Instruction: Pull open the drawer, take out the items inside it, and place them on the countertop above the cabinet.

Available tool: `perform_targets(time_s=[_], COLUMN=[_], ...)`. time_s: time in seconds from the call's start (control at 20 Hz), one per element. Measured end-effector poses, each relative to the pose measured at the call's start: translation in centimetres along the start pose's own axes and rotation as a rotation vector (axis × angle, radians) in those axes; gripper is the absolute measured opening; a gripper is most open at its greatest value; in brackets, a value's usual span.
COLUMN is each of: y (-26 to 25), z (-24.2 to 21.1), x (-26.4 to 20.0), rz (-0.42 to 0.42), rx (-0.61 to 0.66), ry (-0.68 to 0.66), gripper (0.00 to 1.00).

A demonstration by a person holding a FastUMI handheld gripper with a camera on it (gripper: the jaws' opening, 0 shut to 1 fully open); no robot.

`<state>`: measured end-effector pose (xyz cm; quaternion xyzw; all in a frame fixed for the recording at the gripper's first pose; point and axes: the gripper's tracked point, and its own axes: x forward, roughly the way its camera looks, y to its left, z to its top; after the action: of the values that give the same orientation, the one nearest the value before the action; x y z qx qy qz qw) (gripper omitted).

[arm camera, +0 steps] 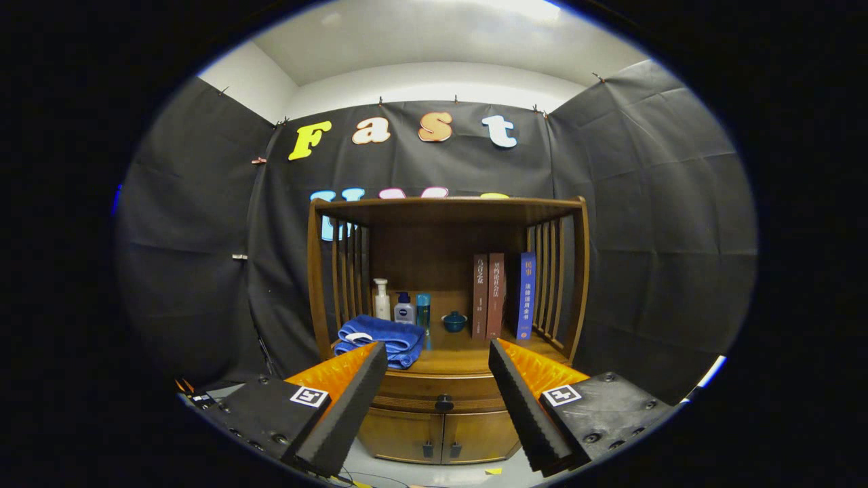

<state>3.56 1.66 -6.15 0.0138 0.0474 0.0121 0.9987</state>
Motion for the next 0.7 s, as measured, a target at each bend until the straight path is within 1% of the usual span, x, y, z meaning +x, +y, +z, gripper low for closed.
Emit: perform_targets(time_s=[0.35,0.5,0.7], y=[-0.1,-0.2,-0.5], z=[-7.4,-11.1,-14.7], x=[5.4,7.8,10.3], rz=[-0.006,-0.006,-0.014], rx=[-0.037,-0.024,0.008], ry=[0.118,0.18,0.244], gripper=[0.99,0.99,0.99])
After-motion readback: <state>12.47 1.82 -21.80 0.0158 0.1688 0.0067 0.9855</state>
